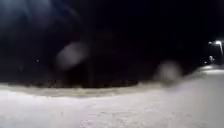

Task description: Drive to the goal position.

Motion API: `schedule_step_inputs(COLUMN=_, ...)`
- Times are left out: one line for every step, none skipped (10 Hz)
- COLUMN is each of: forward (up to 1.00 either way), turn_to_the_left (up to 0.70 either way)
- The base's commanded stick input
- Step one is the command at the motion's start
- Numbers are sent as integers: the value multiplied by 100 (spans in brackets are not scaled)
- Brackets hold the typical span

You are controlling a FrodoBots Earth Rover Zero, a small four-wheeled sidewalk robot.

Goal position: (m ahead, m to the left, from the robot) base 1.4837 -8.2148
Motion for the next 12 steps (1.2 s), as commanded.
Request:
schedule_step_inputs(forward=0, turn_to_the_left=-37)
schedule_step_inputs(forward=0, turn_to_the_left=-38)
schedule_step_inputs(forward=0, turn_to_the_left=-36)
schedule_step_inputs(forward=0, turn_to_the_left=-17)
schedule_step_inputs(forward=0, turn_to_the_left=-30)
schedule_step_inputs(forward=0, turn_to_the_left=-35)
schedule_step_inputs(forward=0, turn_to_the_left=-38)
schedule_step_inputs(forward=0, turn_to_the_left=-44)
schedule_step_inputs(forward=0, turn_to_the_left=-48)
schedule_step_inputs(forward=0, turn_to_the_left=-50)
schedule_step_inputs(forward=0, turn_to_the_left=-53)
schedule_step_inputs(forward=0, turn_to_the_left=-57)
